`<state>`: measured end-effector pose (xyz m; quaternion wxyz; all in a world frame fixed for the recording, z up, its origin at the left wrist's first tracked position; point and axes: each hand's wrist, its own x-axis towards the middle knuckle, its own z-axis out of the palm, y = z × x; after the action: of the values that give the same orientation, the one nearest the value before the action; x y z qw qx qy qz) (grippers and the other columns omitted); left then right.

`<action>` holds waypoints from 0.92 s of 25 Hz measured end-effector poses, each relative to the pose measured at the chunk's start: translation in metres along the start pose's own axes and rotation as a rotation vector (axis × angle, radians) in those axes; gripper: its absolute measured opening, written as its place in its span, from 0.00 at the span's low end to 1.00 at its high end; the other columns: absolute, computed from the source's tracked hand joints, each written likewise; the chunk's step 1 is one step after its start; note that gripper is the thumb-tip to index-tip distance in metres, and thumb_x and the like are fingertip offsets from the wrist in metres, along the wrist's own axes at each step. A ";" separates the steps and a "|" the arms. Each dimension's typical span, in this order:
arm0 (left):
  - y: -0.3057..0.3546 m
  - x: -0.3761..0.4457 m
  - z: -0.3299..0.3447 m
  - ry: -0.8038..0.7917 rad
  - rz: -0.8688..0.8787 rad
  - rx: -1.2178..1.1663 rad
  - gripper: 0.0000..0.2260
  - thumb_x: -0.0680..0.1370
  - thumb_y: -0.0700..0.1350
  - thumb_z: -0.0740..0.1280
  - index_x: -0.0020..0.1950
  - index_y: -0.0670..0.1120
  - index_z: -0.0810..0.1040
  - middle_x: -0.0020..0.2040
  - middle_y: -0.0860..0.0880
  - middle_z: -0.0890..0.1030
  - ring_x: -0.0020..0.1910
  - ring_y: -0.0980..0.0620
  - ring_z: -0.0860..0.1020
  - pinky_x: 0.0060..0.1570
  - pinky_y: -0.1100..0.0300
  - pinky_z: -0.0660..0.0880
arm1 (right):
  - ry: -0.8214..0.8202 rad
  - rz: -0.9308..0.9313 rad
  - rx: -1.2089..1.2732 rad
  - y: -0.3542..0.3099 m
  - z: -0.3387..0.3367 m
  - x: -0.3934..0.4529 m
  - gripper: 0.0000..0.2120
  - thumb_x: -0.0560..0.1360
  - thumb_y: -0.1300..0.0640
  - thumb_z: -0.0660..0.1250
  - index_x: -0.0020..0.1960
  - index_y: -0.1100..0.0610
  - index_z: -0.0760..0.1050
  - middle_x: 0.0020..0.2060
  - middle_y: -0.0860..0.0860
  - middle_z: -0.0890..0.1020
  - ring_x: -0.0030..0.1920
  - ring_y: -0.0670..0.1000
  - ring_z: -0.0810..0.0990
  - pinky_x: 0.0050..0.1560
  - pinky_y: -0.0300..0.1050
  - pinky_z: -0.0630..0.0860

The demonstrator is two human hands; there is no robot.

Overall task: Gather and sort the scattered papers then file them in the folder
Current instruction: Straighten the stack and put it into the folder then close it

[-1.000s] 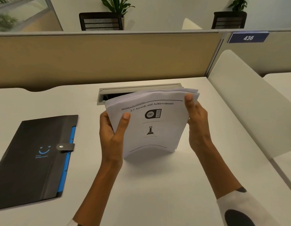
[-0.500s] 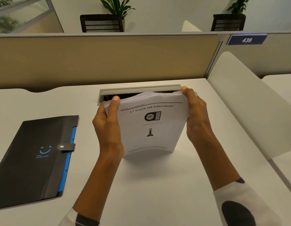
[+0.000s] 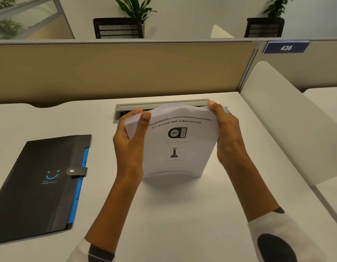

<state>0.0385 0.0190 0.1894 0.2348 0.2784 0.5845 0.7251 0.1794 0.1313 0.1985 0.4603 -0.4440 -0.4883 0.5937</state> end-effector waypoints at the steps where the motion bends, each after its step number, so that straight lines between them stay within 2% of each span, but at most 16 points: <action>1: -0.002 0.000 -0.003 -0.038 0.021 0.015 0.18 0.64 0.64 0.66 0.52 0.62 0.73 0.50 0.51 0.81 0.47 0.52 0.81 0.37 0.66 0.79 | 0.000 -0.001 -0.004 0.000 0.000 0.000 0.18 0.74 0.43 0.63 0.55 0.56 0.78 0.37 0.46 0.82 0.36 0.45 0.80 0.28 0.34 0.75; 3: -0.006 0.000 -0.007 -0.064 0.006 0.038 0.15 0.64 0.60 0.69 0.50 0.63 0.75 0.48 0.55 0.82 0.46 0.53 0.81 0.37 0.67 0.79 | -0.023 -0.016 -0.015 -0.001 -0.001 -0.001 0.21 0.74 0.40 0.63 0.55 0.56 0.77 0.38 0.47 0.83 0.36 0.44 0.81 0.30 0.34 0.76; 5: -0.008 0.001 -0.008 -0.024 -0.074 0.057 0.07 0.67 0.57 0.68 0.44 0.61 0.77 0.38 0.60 0.83 0.40 0.56 0.82 0.31 0.70 0.76 | -0.083 -0.080 -0.035 -0.002 -0.002 -0.003 0.28 0.70 0.35 0.62 0.56 0.57 0.76 0.41 0.49 0.83 0.38 0.44 0.82 0.33 0.34 0.76; 7: -0.005 0.003 -0.009 0.009 -0.125 0.043 0.03 0.69 0.57 0.66 0.41 0.61 0.78 0.34 0.61 0.83 0.35 0.60 0.82 0.27 0.71 0.75 | -0.122 -0.147 -0.036 -0.003 -0.005 -0.006 0.30 0.65 0.34 0.64 0.55 0.57 0.77 0.40 0.47 0.83 0.38 0.42 0.82 0.35 0.34 0.76; 10: 0.004 0.001 -0.007 -0.002 -0.137 0.025 0.06 0.65 0.61 0.66 0.38 0.63 0.79 0.34 0.62 0.84 0.33 0.61 0.81 0.26 0.71 0.74 | -0.122 -0.169 0.014 -0.007 -0.011 -0.006 0.25 0.66 0.35 0.66 0.49 0.54 0.79 0.36 0.44 0.83 0.36 0.42 0.81 0.35 0.35 0.77; 14: 0.004 -0.012 -0.004 -0.063 -0.157 -0.003 0.03 0.66 0.59 0.66 0.38 0.64 0.79 0.34 0.61 0.84 0.34 0.62 0.82 0.27 0.70 0.75 | -0.060 -0.113 0.023 -0.008 -0.014 -0.005 0.21 0.68 0.35 0.65 0.44 0.53 0.80 0.37 0.48 0.83 0.37 0.46 0.81 0.33 0.37 0.76; 16: 0.002 -0.017 -0.004 -0.066 -0.158 -0.001 0.06 0.66 0.58 0.67 0.41 0.60 0.78 0.34 0.61 0.83 0.36 0.61 0.82 0.27 0.70 0.75 | -0.026 -0.086 0.004 -0.005 -0.014 -0.006 0.21 0.67 0.35 0.66 0.47 0.52 0.79 0.39 0.48 0.83 0.41 0.49 0.81 0.35 0.38 0.77; 19: 0.004 -0.016 -0.003 -0.051 -0.126 0.007 0.09 0.64 0.60 0.67 0.42 0.61 0.77 0.35 0.61 0.83 0.36 0.62 0.81 0.28 0.70 0.75 | 0.001 -0.090 -0.010 -0.001 -0.014 -0.004 0.21 0.73 0.41 0.65 0.55 0.57 0.76 0.44 0.53 0.81 0.44 0.52 0.80 0.34 0.38 0.77; 23: 0.007 -0.013 -0.002 -0.059 -0.070 -0.003 0.09 0.63 0.62 0.67 0.41 0.63 0.79 0.36 0.60 0.84 0.37 0.61 0.81 0.29 0.69 0.76 | -0.010 -0.137 0.018 -0.002 -0.015 0.000 0.15 0.75 0.48 0.66 0.54 0.59 0.76 0.43 0.53 0.81 0.42 0.51 0.79 0.32 0.35 0.77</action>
<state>0.0466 0.0079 0.1948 0.2776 0.2784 0.5856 0.7088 0.1943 0.1337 0.1980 0.5014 -0.4026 -0.5143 0.5674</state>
